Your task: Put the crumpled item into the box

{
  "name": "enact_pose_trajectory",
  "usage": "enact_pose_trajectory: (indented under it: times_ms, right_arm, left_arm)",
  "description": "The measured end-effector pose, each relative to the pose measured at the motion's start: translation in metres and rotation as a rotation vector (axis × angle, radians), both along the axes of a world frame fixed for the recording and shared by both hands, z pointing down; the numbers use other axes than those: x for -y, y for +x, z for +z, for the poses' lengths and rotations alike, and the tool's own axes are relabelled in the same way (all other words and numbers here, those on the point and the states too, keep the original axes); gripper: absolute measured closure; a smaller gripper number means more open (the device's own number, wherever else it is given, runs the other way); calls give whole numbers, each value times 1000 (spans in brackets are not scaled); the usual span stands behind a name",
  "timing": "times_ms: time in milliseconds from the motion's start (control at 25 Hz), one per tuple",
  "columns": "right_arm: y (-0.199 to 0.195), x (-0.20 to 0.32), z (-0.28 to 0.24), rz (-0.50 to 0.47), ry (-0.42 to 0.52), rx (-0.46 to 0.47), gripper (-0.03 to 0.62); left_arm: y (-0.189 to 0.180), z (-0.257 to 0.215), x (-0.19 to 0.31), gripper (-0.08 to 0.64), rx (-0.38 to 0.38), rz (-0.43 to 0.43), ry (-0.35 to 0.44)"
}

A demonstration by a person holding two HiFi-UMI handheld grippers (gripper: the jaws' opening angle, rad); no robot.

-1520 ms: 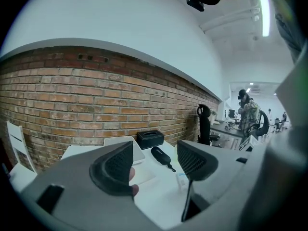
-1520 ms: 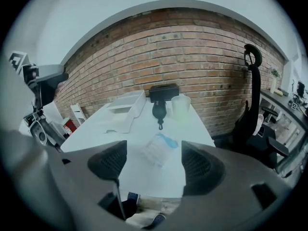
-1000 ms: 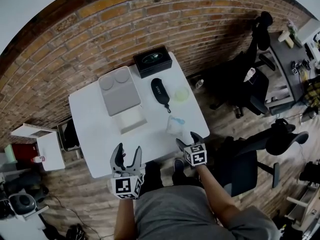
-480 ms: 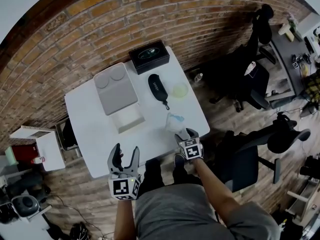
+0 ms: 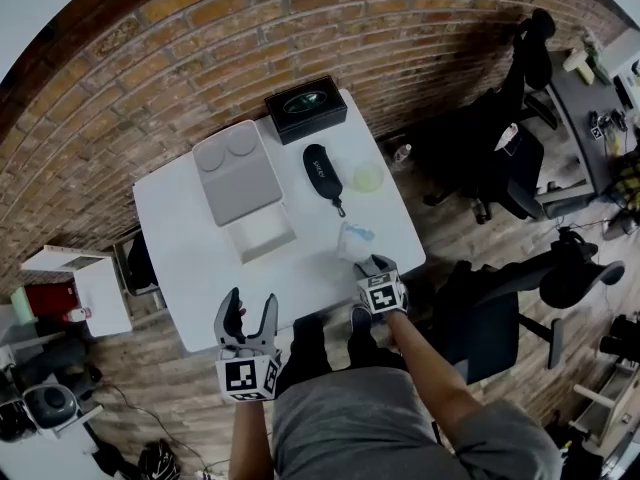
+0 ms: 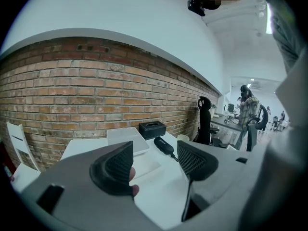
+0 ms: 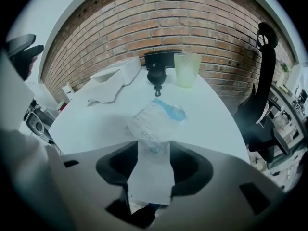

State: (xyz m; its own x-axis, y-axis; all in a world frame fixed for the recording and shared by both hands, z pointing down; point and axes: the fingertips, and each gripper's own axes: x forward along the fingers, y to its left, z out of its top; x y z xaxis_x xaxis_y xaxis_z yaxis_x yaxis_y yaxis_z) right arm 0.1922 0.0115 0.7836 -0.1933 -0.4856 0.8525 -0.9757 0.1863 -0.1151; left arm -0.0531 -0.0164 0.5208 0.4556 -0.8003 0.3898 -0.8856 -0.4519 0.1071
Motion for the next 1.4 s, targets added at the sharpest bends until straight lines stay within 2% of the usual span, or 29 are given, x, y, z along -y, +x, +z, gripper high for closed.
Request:
enact_pose_trajectory:
  times_ms: [120, 480, 1040, 1400]
  right_arm:
    - [2, 1, 2, 5, -5, -24, 423]
    - [4, 3, 0, 1, 3, -60, 486]
    - [4, 5, -17, -12, 34, -64, 502]
    - [-16, 27, -75, -101, 135, -57, 503]
  left_arm:
    - [-3, 1, -1, 284, 1, -7, -1]
    - [-8, 3, -3, 284, 1, -20, -7]
    - [-10, 2, -3, 284, -16, -28, 1]
    - [-13, -5, -1, 284, -39, -37, 37]
